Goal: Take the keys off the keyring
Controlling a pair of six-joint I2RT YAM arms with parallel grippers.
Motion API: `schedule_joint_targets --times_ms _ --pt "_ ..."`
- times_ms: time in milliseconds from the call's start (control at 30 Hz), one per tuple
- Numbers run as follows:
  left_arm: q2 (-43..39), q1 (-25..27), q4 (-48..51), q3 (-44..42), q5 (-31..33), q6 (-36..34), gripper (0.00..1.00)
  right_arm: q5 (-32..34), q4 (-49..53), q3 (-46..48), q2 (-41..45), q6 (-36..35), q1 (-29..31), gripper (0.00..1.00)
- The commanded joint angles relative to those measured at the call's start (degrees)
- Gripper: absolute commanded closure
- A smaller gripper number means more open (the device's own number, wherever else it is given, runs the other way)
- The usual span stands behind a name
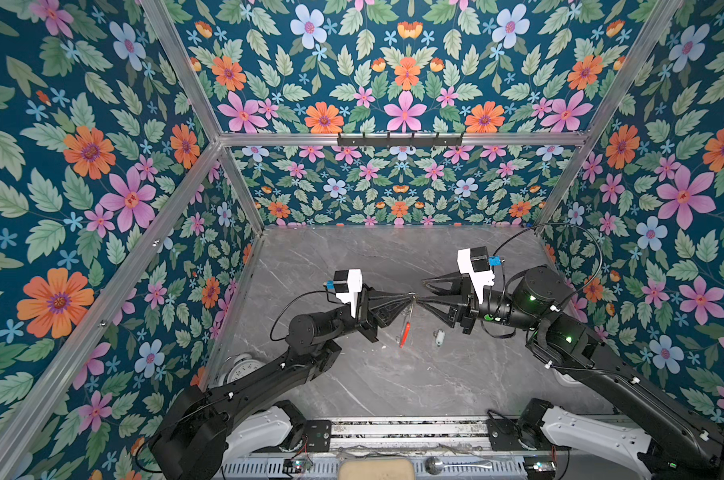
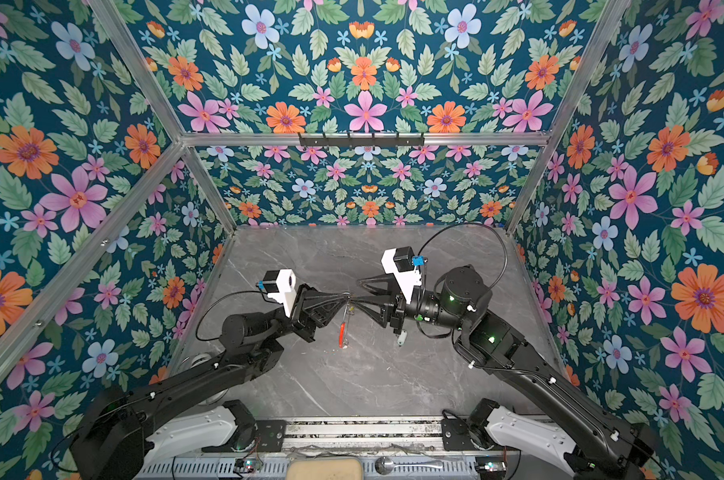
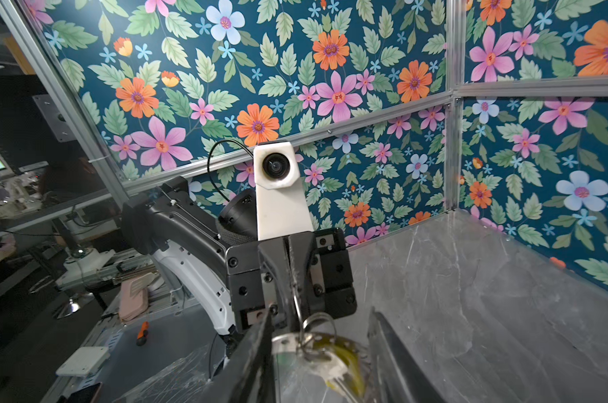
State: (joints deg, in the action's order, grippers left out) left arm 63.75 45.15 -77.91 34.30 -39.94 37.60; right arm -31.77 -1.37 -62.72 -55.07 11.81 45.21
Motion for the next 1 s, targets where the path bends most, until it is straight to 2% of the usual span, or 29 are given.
schedule_joint_targets --times_ms 0,167,500,667,767,800,867,967 --pt "-0.4 0.0 -3.1 -0.1 0.1 0.7 1.00 -3.5 -2.8 -0.3 -0.7 1.8 0.1 0.61" --pt "-0.4 0.0 -3.3 -0.5 0.5 0.8 1.00 -4.3 -2.6 -0.2 -1.2 2.0 0.0 0.76" --pt "-0.1 -0.1 -3.4 -0.6 0.7 0.7 1.00 -5.0 -2.8 -0.1 -1.6 2.2 0.0 0.88" --pt "0.2 0.0 -3.3 -0.6 0.7 0.9 1.00 -5.4 -2.8 -0.1 -2.0 2.2 0.1 1.00" --pt "0.0 -0.1 -1.2 -0.1 0.5 1.3 1.00 -4.5 -0.8 -0.6 -1.5 1.3 0.1 1.00" --pt "-0.2 -0.1 0.1 0.2 0.4 1.3 0.97 -3.9 0.4 -0.9 -1.2 0.9 0.1 1.00" --pt "-1.0 -0.1 3.4 0.6 0.4 1.0 0.79 -2.7 3.7 -1.6 -0.5 -0.5 0.1 1.00" --pt "-2.4 -0.8 7.8 1.0 -0.7 1.2 0.67 -0.3 10.2 -3.1 0.5 -2.6 0.0 1.00"
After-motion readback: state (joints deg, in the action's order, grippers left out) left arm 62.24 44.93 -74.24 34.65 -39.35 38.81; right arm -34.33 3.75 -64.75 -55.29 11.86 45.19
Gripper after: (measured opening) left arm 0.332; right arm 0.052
